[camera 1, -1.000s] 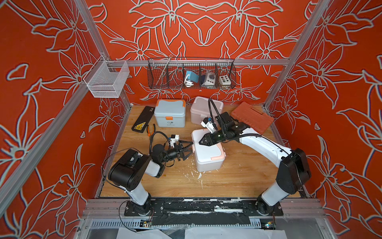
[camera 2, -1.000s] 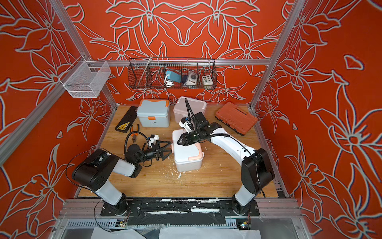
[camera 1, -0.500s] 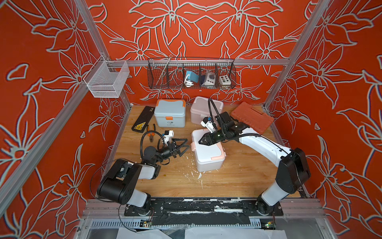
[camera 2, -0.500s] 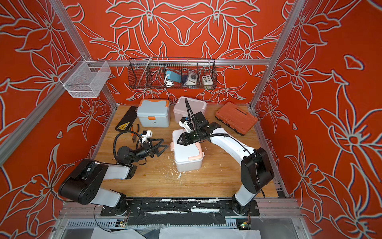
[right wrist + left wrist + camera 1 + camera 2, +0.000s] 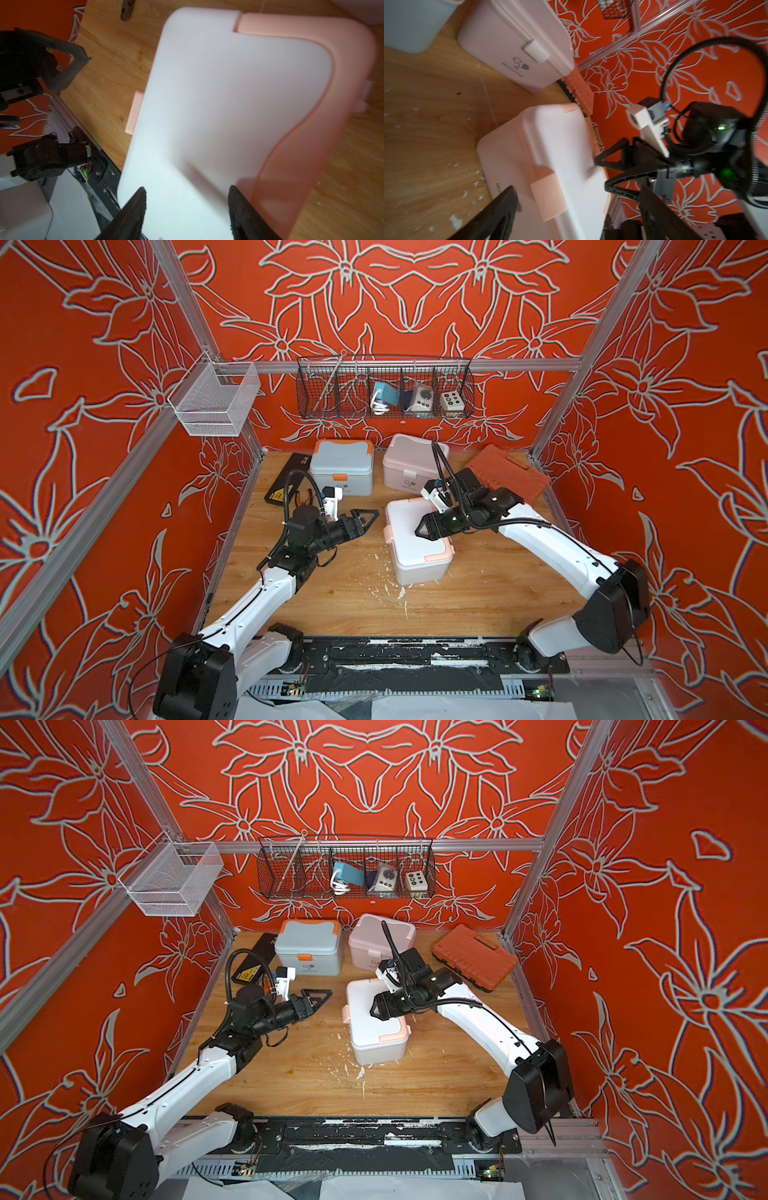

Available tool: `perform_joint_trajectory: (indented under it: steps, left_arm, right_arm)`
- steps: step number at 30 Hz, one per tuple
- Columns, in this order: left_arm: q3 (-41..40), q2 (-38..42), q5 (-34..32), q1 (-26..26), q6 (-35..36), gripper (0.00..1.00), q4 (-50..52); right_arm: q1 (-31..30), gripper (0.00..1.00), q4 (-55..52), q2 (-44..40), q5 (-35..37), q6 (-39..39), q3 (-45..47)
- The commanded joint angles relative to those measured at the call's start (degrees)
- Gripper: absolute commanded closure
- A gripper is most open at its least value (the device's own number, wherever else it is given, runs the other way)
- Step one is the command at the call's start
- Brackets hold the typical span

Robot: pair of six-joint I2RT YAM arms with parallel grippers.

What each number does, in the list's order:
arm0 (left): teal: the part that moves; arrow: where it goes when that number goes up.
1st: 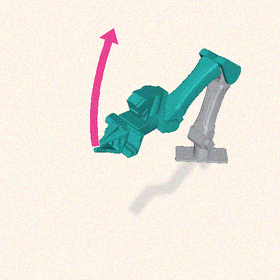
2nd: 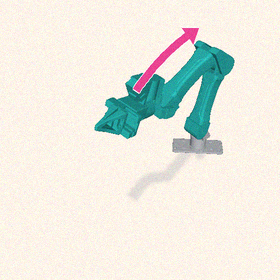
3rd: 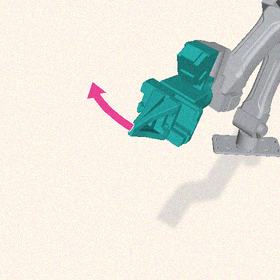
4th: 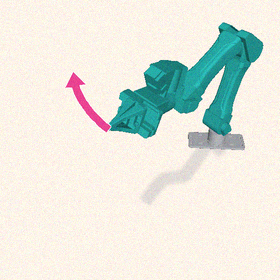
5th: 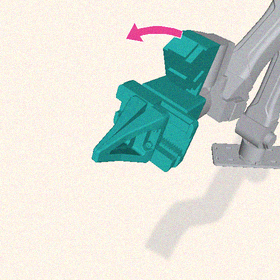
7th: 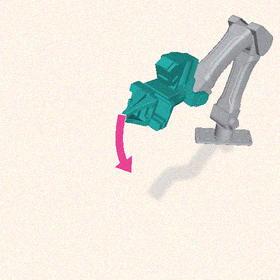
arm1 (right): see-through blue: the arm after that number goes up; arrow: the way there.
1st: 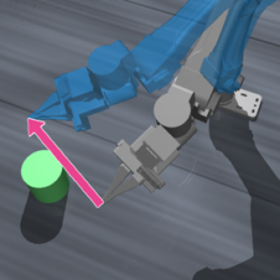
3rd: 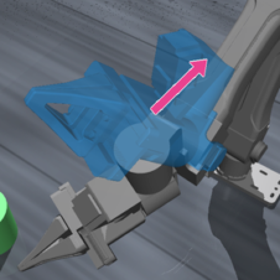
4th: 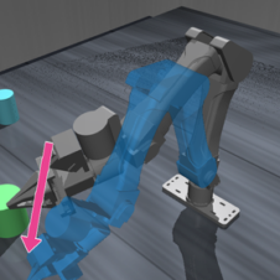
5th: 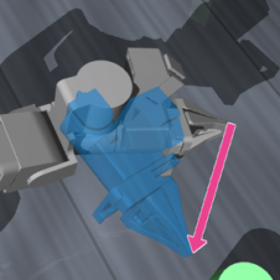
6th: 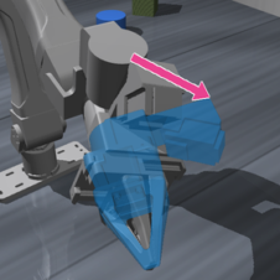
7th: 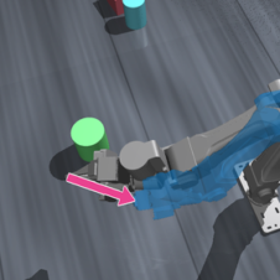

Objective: Open first aid kits and take out gauze
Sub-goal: Open the fastener of the first aid kit.

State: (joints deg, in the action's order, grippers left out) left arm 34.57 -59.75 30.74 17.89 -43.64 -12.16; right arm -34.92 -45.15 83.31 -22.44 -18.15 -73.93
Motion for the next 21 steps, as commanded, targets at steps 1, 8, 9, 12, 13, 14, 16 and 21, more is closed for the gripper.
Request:
perform_joint_trajectory:
  steps: [1,8,9,12,13,14,16,21]
  left_arm:
    - [5.1,-1.0,-11.6,5.3,9.6,0.11,15.2]
    - [11.5,-7.4,-21.2,12.9,13.6,0.14,22.0]
    - [11.7,-7.8,-21.9,13.3,13.9,0.14,22.5]
    - [10.8,-7.9,-23.0,13.8,14.2,0.16,22.8]
    - [10.3,-7.8,-23.5,13.8,14.3,0.17,23.1]
    - [9.9,-7.7,-24.0,13.8,14.4,0.17,23.5]
    - [8.7,-7.0,-25.2,13.8,14.3,0.19,23.9]
    - [6.6,-5.2,-27.8,13.8,13.1,0.23,24.2]
  right_arm:
    - [-0.1,0.35,-5.0,-2.0,8.8,0.3,1.2]
    - [-0.1,0.35,-3.7,-1.6,8.1,0.7,3.7]
    - [-0.1,0.36,-3.5,-1.4,8.1,0.7,4.0]
    - [-0.1,0.35,-3.0,-0.8,7.8,0.6,5.1]
    - [-0.1,0.35,-3.0,-0.7,7.8,0.7,5.3]
    - [-0.1,0.35,-3.0,-0.5,7.9,0.7,5.4]
    - [-0.1,0.35,-3.1,-0.2,8.2,0.8,5.5]
    - [-0.1,0.35,-3.7,0.2,9.1,1.3,5.3]
